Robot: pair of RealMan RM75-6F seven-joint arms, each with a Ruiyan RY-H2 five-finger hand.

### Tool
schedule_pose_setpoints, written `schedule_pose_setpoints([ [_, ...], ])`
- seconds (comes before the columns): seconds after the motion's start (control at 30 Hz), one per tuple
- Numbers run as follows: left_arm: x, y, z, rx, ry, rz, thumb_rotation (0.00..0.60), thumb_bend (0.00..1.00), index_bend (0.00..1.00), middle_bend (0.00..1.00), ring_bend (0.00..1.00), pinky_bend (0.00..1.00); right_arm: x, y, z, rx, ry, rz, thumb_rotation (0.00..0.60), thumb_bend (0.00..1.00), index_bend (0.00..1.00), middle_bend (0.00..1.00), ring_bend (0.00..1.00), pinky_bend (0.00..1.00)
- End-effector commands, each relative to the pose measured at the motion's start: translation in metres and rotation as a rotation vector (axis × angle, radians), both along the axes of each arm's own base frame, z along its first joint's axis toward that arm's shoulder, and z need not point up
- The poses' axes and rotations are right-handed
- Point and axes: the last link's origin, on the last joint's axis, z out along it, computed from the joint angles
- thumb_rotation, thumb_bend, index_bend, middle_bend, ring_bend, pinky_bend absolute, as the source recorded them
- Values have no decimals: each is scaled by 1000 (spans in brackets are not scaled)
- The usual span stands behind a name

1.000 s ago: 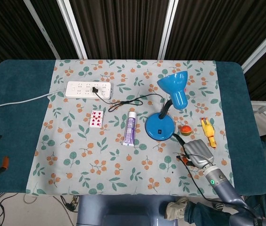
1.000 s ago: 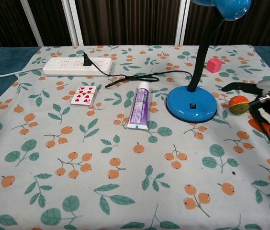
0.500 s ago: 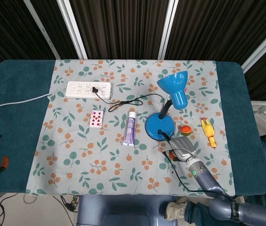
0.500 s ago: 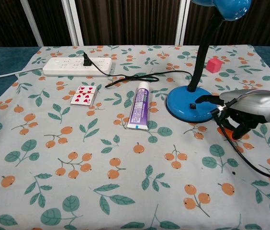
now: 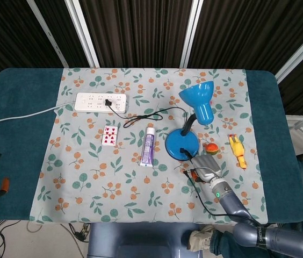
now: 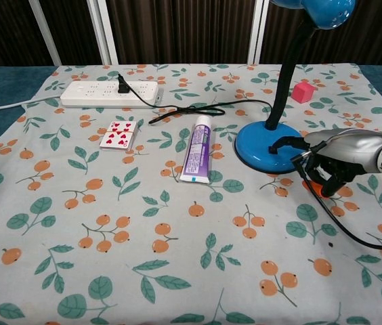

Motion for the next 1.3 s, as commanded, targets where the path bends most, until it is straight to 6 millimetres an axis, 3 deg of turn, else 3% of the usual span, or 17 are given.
schedule_pose_setpoints([
  [0.03,0,0,0,0,0,0,600,424,162,37,0,43,-1,-1,-1,3,7,-3,600,557,6,757,875,870],
  [0.83,0,1,0,2,2,-3,600,424,162,37,0,43,-2,-7,-5,26,58,-13,600,557,6,758,875,955],
  [1.03,0,0,0,3,0,-1,600,424,162,37,0,43,1,-16,3,28,46,-40,600,557,0,755,868,973],
  [1.13,-1,0,1,4,-3,0,600,424,162,37,0,43,5,-18,18,-1,25,-38,600,557,0,664,784,979],
  [1.27,0,0,1,2,-4,0,600,424,163,37,0,43,10,-7,50,-69,9,-7,600,409,0,305,439,990],
  [1.3,0,0,1,2,-4,-1,600,424,165,37,0,43,9,-1,59,-68,26,2,600,392,0,274,406,991],
])
